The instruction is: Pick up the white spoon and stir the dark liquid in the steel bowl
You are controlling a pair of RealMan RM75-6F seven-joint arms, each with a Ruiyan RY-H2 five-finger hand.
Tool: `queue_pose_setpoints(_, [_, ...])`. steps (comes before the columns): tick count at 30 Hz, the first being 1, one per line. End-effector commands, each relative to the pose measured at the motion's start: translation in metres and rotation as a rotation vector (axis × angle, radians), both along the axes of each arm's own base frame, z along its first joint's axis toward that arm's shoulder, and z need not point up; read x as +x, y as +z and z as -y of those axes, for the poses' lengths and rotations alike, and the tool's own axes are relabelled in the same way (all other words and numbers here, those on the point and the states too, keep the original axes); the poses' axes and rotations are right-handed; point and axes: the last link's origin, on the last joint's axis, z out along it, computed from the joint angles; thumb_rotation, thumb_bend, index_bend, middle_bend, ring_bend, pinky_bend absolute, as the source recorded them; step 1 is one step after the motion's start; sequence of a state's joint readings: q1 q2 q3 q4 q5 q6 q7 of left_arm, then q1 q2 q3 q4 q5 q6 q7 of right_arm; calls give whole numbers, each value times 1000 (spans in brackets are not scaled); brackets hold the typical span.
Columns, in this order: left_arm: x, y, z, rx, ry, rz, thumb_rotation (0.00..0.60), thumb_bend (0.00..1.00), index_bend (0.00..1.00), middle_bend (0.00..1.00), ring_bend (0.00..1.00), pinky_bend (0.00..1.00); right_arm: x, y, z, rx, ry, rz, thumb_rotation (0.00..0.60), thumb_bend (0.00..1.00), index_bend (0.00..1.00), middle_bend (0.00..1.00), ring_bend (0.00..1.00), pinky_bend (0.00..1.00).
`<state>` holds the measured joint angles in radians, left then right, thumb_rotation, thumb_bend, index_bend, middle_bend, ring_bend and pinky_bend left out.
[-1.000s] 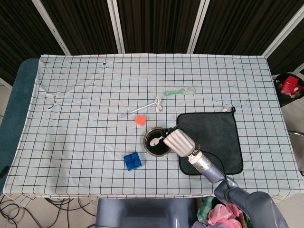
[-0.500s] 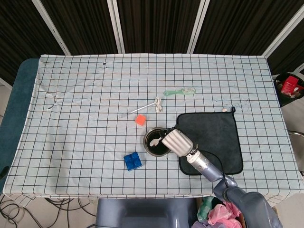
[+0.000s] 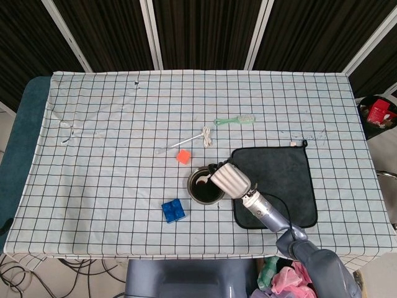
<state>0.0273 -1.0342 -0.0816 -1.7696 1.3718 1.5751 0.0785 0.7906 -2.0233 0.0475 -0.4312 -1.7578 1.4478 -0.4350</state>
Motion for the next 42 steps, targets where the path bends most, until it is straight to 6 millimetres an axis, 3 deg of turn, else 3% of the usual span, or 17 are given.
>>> queue_pose_setpoints(1, [0,0,0,-1,-1,-1,600,199,87,5,0,0,-2,2,3,-8,-13,0,600,368,680,866,979,1000])
queue_pose_setpoints(11, [0,-1,0,3,2,-9,600,199,87,5,0,0,-12,13,4,-28,11,-30,600,368,685,867,979,1000])
queue_pose_setpoints(26, [2,-4,0,-8,0,-15,600,199,87,5,0,0,-31,27,-15,-13,51,-46,600,368,695,867,980,1000])
queue_pose_setpoints(42, [2,-5,-1,-12,-2,-14,600,200,87,5,0,0,-21,21,-36,47,55,-9,600,369,698,868,980,1000])
